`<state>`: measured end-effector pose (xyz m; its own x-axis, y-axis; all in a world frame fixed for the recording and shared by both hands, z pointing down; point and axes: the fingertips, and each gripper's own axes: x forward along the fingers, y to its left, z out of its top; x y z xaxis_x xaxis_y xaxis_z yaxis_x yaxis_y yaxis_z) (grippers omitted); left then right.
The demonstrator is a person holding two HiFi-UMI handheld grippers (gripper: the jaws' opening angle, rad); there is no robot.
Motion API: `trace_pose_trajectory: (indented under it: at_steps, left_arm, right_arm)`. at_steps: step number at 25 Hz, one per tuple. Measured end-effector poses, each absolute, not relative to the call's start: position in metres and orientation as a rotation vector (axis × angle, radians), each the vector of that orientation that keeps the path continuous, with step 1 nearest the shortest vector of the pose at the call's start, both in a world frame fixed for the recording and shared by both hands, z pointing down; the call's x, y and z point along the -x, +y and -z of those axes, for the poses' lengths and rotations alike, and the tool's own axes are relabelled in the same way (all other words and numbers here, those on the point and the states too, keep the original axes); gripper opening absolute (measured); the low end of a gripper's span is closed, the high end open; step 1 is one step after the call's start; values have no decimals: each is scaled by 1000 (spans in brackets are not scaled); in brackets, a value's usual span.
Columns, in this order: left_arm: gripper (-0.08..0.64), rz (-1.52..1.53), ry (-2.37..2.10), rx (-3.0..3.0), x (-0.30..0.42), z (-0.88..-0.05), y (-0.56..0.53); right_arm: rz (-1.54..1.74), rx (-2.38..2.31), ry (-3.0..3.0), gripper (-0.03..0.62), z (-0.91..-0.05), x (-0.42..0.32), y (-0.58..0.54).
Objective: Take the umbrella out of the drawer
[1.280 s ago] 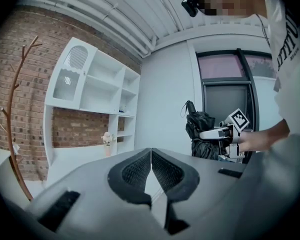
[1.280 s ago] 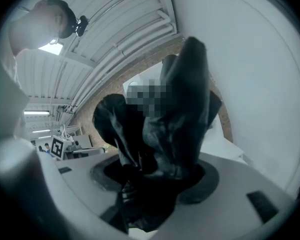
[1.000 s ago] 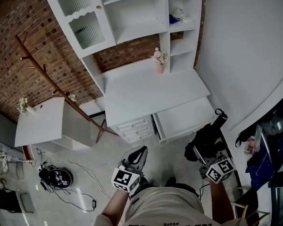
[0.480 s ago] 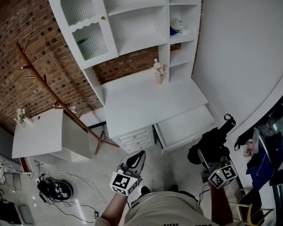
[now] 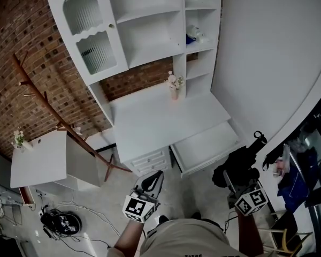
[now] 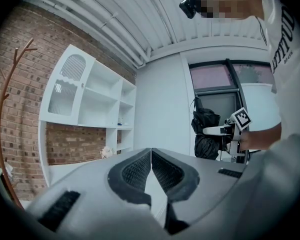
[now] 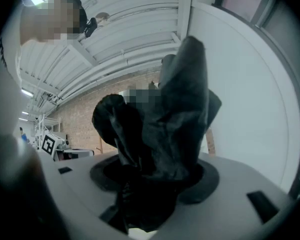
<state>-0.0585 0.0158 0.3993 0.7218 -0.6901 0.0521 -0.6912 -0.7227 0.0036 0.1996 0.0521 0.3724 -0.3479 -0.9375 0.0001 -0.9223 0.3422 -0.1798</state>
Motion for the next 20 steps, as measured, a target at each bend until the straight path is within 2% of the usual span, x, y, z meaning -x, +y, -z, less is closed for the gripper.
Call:
trace_pose_trajectory:
  at_steps: [20]
  left_arm:
    - [25,-71,-1178,-2885,68,-401,12]
  right_arm:
    - [222,1727,2489,264,-372,-194,53]
